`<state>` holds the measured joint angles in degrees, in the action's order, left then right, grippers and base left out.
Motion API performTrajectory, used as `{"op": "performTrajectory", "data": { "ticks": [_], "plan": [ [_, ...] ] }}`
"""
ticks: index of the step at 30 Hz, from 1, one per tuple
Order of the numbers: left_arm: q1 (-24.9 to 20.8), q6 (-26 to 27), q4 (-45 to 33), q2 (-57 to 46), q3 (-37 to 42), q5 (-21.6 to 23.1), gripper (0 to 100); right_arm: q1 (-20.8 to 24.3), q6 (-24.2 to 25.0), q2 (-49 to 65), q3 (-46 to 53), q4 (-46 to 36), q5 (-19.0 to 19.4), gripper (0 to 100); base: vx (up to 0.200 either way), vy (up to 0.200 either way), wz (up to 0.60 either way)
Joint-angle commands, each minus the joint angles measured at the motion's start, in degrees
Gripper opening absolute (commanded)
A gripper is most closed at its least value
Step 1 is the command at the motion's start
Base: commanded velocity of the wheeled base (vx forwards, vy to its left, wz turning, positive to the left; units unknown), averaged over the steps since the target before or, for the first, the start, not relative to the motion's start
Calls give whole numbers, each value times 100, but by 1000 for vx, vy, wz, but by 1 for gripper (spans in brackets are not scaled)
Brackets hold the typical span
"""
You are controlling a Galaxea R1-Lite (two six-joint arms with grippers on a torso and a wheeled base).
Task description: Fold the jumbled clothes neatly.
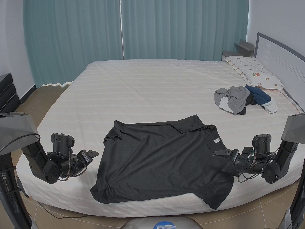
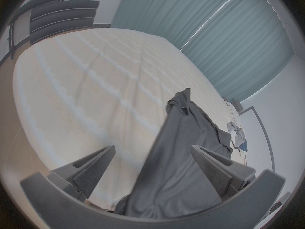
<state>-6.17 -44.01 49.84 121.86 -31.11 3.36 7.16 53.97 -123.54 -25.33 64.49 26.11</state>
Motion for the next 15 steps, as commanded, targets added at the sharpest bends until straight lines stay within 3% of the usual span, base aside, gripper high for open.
{"op": "performTrajectory", "data": {
  "ticks": [1,4,9,15],
  "plan": [
    [-183,-3,-18,-4,-229,-11,100,14,0,-3,72,55,-1,100,200,0,0],
    [-253,-3,-18,49,-413,-29,100,31,-9,-12,107,64,-1,100,200,0,0],
    [-262,-3,-53,260,-835,-55,100,58,-18,-30,125,64,-1,100,0,0,0],
    [-271,6,-422,743,-2075,-90,100,75,-18,-127,99,64,-1,100,0,0,0]
  ]
}}
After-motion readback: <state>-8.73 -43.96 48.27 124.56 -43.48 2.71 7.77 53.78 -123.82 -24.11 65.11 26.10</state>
